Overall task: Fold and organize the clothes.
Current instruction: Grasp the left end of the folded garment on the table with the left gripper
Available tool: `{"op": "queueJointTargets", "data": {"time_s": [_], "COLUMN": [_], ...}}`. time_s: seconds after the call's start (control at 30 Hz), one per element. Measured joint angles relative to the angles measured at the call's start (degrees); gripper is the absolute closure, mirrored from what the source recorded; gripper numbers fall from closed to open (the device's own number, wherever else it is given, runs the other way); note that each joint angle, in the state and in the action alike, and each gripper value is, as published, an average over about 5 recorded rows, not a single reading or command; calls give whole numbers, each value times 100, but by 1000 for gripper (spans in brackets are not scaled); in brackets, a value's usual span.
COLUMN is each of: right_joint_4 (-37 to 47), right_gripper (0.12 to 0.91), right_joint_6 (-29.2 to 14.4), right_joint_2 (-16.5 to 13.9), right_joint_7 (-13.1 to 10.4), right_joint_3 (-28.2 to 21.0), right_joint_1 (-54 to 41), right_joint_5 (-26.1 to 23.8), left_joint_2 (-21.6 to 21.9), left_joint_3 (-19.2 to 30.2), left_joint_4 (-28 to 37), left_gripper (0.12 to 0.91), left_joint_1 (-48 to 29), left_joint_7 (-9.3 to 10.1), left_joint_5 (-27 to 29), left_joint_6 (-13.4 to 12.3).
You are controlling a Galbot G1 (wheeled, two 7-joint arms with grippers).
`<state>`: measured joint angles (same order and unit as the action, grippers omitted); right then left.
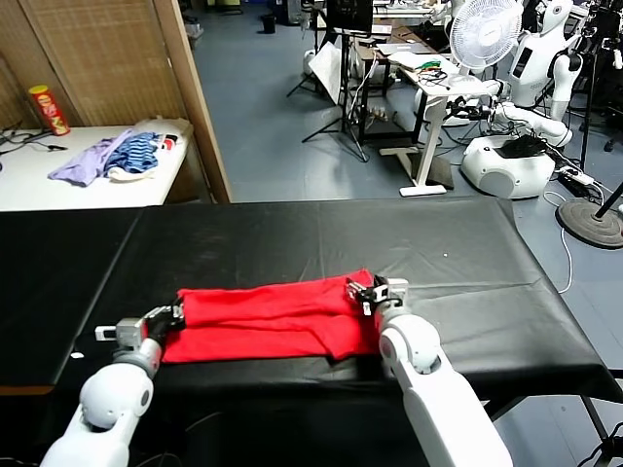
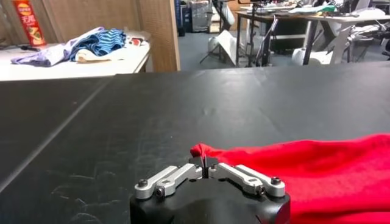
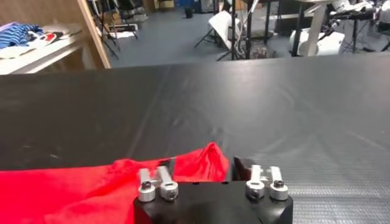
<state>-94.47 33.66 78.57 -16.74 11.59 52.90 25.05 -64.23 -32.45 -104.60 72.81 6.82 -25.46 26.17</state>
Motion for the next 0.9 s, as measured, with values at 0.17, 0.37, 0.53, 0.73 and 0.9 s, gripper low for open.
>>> {"op": "queueJointTargets", "data": {"time_s": [0.17,0.37,0.53,0.73,0.9], "right_joint_4": [48,39,-124,-534,-1022], "right_gripper": [890,896,822,532,276], "right_joint_6": [-214,-595,-678,-666,-661], "right_joint_2": [21,75,37,-105,-292], "right_joint_7": [-109,-266,-132,160,327], "right_joint_3": [-1,-16,22,169,307], "right_joint_1": [53,175,318,536,805], "right_joint_5": [-123,-354,-423,-520,-517], "left_joint_2": [-2,-31,-39,-15,82], "left_joint_3": [-2,-10,-26,-65,-176], "left_joint_4": [30,79,96,-6,-205], "left_gripper": [896,896,896,737,452], "left_joint_1": [3,-5,5,15,86], "left_joint_7": [-4,26,40,-24,-40], "left_joint_5": [7,90,92,10,-271], "left_joint_6": [-7,-59,-72,-68,-32]}}
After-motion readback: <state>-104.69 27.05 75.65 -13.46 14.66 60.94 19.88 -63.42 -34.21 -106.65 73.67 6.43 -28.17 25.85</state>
